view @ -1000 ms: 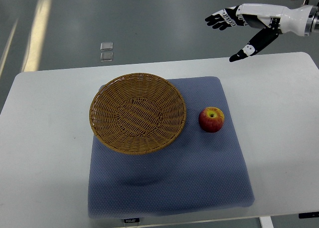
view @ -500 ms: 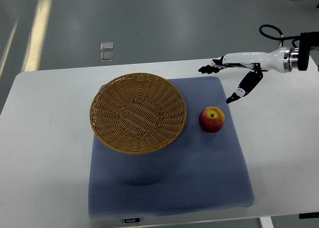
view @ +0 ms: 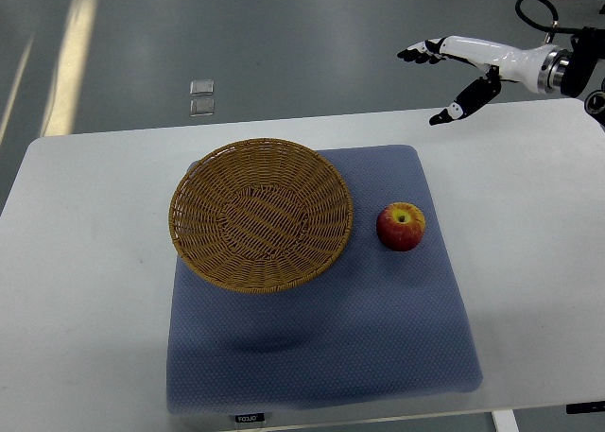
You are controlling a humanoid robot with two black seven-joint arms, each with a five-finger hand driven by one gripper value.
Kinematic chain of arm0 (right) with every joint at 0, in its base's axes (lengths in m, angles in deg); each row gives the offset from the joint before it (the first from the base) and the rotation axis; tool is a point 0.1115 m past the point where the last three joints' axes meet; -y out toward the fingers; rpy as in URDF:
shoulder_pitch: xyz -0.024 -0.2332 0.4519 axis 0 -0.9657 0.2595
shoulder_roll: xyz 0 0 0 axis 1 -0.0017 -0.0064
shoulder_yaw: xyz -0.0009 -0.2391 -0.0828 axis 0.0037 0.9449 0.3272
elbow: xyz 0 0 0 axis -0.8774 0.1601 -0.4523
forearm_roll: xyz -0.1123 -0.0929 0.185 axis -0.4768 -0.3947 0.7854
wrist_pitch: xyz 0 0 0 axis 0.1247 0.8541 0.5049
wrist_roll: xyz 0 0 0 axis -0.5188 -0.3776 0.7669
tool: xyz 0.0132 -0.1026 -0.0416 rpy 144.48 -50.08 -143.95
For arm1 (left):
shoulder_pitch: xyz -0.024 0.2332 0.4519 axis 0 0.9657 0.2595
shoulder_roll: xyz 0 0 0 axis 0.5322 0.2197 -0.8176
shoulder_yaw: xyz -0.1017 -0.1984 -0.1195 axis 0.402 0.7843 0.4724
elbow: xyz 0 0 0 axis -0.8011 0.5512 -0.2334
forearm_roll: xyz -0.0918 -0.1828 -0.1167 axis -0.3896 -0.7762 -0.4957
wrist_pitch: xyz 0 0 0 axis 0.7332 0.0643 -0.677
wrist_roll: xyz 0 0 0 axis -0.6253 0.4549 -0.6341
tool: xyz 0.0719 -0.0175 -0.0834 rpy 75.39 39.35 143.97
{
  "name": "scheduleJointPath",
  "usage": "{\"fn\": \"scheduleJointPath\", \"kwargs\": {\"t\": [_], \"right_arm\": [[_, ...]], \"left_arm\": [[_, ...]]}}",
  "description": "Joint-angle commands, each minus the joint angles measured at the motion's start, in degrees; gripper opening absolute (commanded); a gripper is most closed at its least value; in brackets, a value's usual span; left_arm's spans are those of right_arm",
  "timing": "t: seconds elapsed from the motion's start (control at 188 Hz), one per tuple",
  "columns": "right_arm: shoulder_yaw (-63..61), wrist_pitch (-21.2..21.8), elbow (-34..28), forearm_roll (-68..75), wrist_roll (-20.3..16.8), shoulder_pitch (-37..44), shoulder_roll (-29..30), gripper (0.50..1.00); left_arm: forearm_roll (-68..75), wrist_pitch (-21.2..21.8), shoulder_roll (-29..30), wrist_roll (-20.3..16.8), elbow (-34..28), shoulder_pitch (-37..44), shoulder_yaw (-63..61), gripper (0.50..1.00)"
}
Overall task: Place red apple in basket with right hand
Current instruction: 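Lower the right hand onto the red apple and close fingers around it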
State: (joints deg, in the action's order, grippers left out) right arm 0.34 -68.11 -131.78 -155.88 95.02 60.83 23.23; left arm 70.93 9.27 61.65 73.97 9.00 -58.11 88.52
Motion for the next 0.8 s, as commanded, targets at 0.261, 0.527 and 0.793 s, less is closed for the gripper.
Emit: {"fn": "scheduleJointPath", "kwargs": {"t": [0.261,0.527,0.793], "right_arm": [[11.1,1.6,-8.2,-0.5,6.7,-0.4,-2.8,0.921],[17.1,1.0,-11.2,-5.1,12.7,0.9,-4.8,0.921],[21.5,-6.0,-11.0,-8.6,12.6,0.1,-4.1,0.921]], "left_arm": [[0.0,0.0,0.0,0.0,0.0,0.0,0.0,1.000],[0.0,0.0,0.0,0.0,0.0,0.0,0.0,1.000],[0.0,0.0,0.0,0.0,0.0,0.0,0.0,1.000]]}}
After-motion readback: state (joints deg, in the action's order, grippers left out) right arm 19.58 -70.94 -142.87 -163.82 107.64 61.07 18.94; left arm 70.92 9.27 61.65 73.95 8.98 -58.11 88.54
